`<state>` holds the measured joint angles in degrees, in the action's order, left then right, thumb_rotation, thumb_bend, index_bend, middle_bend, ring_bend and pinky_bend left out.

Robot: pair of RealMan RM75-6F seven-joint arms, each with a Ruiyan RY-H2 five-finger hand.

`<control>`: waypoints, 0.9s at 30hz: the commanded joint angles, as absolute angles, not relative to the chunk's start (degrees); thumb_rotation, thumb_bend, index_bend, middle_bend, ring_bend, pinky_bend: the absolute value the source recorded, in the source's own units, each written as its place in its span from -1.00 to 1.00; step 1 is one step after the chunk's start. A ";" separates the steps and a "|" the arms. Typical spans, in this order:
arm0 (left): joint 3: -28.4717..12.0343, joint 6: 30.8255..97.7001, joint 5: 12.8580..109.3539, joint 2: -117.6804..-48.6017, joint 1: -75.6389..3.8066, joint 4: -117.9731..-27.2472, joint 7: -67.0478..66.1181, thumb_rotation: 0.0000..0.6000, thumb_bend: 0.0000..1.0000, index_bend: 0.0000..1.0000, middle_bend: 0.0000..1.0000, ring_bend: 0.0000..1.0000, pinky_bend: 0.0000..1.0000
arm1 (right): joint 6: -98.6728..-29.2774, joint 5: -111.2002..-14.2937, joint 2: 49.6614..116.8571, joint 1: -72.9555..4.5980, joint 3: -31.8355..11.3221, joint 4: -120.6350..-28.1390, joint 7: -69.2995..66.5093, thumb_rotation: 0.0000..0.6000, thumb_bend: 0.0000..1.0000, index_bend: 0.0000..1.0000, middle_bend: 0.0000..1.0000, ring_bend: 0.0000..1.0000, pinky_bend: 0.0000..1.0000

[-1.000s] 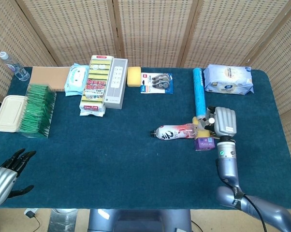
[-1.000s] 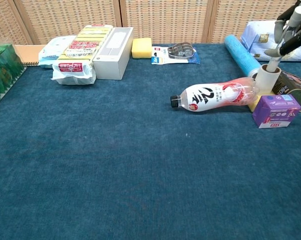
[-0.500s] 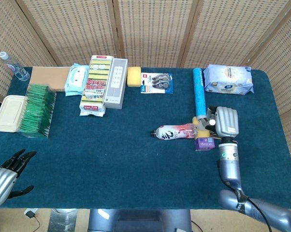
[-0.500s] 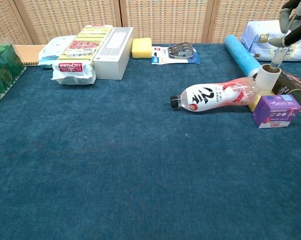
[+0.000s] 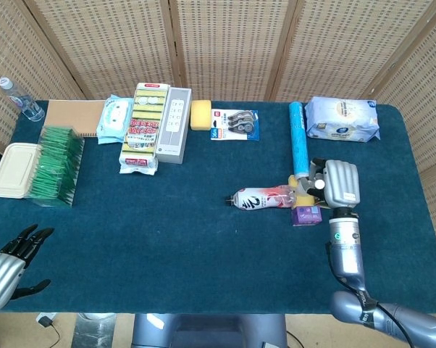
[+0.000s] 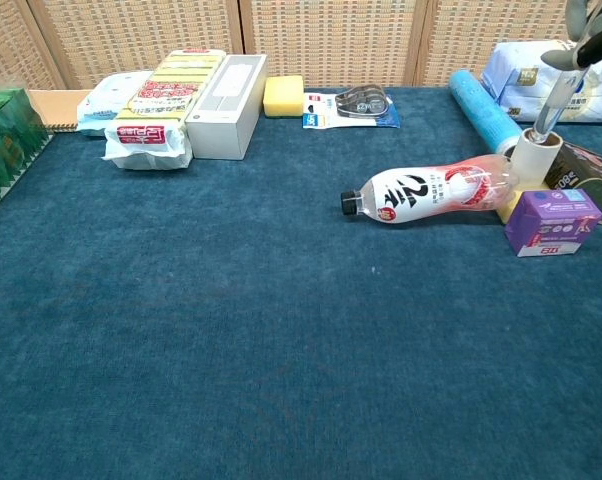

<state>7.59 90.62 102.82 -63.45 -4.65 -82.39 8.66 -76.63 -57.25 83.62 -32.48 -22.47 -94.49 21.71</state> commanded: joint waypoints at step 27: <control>7.90 92.34 103.84 -63.41 -3.99 -81.70 9.23 1.00 -0.77 -1.00 -0.69 -0.85 -0.41 | -72.69 -64.08 59.56 -20.96 -10.96 -128.65 15.58 1.00 -0.20 0.58 1.00 1.00 0.87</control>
<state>7.88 92.24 103.78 -63.42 -4.04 -81.73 9.17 -77.03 -60.40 65.90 -24.19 -15.14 -122.97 21.09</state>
